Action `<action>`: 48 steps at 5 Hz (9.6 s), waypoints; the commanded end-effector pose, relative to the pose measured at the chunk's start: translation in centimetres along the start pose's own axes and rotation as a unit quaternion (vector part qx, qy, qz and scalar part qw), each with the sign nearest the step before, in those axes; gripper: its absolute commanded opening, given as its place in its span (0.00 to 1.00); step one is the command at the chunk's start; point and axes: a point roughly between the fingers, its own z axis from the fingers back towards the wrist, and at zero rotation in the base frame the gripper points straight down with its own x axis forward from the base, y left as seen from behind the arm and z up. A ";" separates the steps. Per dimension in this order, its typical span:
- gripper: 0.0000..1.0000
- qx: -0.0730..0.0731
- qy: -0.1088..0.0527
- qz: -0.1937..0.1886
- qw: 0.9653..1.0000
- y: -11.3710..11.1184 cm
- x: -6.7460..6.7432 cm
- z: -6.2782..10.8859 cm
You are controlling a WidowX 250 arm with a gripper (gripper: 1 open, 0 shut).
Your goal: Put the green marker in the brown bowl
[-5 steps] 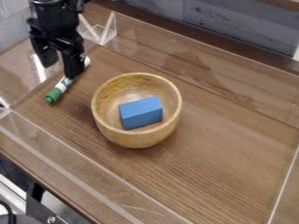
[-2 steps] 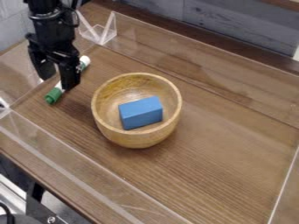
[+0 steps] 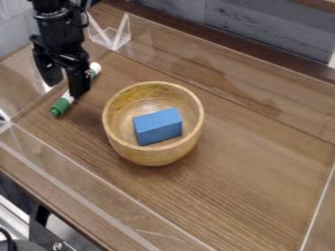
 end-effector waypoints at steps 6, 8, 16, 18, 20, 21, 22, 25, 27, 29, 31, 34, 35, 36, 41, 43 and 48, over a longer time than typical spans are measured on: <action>0.00 -0.017 -0.023 0.002 1.000 2.5 1.4 -1.7; 0.00 -0.028 -0.024 0.006 0.999 2.3 1.7 -0.3; 1.00 -0.069 -0.030 -0.002 0.997 0.7 1.6 -0.3; 1.00 -0.079 -0.033 -0.004 0.996 0.3 1.5 -0.2; 1.00 -0.087 -0.035 -0.004 0.996 0.1 1.4 0.1; 1.00 -0.090 -0.035 -0.003 0.995 0.0 1.3 0.3; 1.00 -0.092 -0.036 -0.007 0.995 -0.4 1.5 0.0; 1.00 -0.094 -0.037 -0.019 0.995 -1.1 2.2 -1.1; 1.00 -0.095 -0.037 -0.026 0.994 -1.4 2.7 -1.8; 1.00 -0.096 -0.038 -0.036 0.994 -1.6 3.2 -2.4; 1.00 -0.096 -0.038 -0.047 0.994 -1.8 3.8 -2.9; 0.00 -0.096 -0.039 -0.060 0.993 -2.0 4.5 -3.1; 0.00 -0.097 -0.039 -0.061 0.993 -2.0 4.6 -2.4; 0.00 -0.098 -0.040 -0.061 0.992 -2.1 4.6 -1.6; 1.00 -0.096 -0.042 -0.077 0.991 -2.5 5.0 1.2; 1.00 -0.102 -0.040 -0.091 0.990 -2.4 3.6 0.3; 1.00 -0.127 -0.044 -0.113 0.984 -1.4 1.2 -1.9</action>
